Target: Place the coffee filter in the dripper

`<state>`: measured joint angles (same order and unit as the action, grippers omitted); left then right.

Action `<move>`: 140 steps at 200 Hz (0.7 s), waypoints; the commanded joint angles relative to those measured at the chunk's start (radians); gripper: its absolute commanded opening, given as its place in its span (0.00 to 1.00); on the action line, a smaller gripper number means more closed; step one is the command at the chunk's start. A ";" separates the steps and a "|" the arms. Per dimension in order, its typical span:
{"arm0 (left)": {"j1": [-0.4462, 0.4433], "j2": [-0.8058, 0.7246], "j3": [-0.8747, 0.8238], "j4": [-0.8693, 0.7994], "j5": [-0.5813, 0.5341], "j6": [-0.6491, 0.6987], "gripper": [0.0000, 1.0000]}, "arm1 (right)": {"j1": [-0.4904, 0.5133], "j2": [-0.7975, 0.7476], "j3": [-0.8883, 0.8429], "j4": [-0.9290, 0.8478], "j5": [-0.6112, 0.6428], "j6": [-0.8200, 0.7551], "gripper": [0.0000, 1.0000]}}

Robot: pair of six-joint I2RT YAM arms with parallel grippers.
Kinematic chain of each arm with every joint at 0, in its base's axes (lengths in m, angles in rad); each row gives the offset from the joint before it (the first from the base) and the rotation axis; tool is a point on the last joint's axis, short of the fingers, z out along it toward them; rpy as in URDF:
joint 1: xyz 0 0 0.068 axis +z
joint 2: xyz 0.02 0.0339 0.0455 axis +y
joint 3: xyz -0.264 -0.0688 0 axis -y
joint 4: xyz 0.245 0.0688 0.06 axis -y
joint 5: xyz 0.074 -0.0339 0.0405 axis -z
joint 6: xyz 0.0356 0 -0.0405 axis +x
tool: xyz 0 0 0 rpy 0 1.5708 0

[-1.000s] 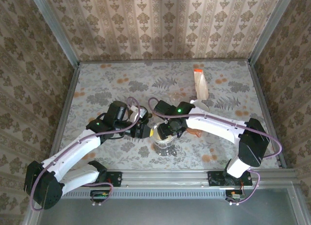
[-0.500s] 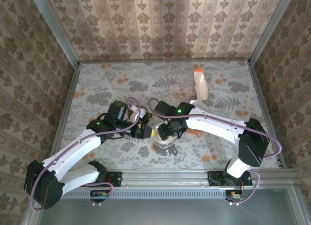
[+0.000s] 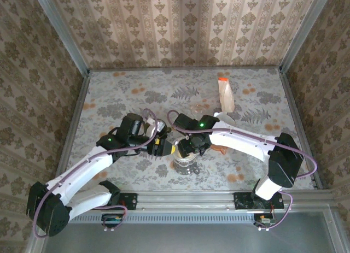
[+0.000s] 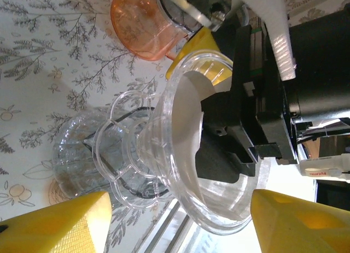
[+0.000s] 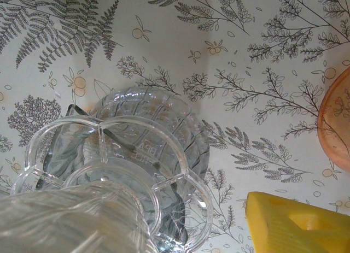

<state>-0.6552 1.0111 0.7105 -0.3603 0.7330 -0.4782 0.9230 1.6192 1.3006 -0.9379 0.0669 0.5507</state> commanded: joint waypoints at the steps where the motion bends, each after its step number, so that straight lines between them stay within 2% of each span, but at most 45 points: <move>1: -0.006 0.023 0.031 0.023 0.010 0.002 0.68 | 0.007 0.025 0.001 0.007 0.024 0.014 0.67; 17: -0.007 0.048 0.038 0.016 0.008 0.006 0.63 | 0.008 0.029 0.006 0.007 0.024 0.014 0.67; 45: -0.008 0.056 0.032 0.021 0.002 0.000 0.61 | 0.011 0.025 0.008 0.011 0.021 0.018 0.67; 87: -0.011 0.058 0.027 0.006 -0.006 0.000 0.44 | 0.011 0.015 0.015 0.009 0.027 0.020 0.67; 140: -0.011 0.054 0.030 -0.006 -0.011 0.003 0.40 | 0.011 -0.023 0.053 -0.020 0.061 0.012 0.69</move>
<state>-0.6605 1.0710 0.7162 -0.3515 0.7326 -0.4816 0.9279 1.6188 1.3106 -0.9405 0.0792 0.5541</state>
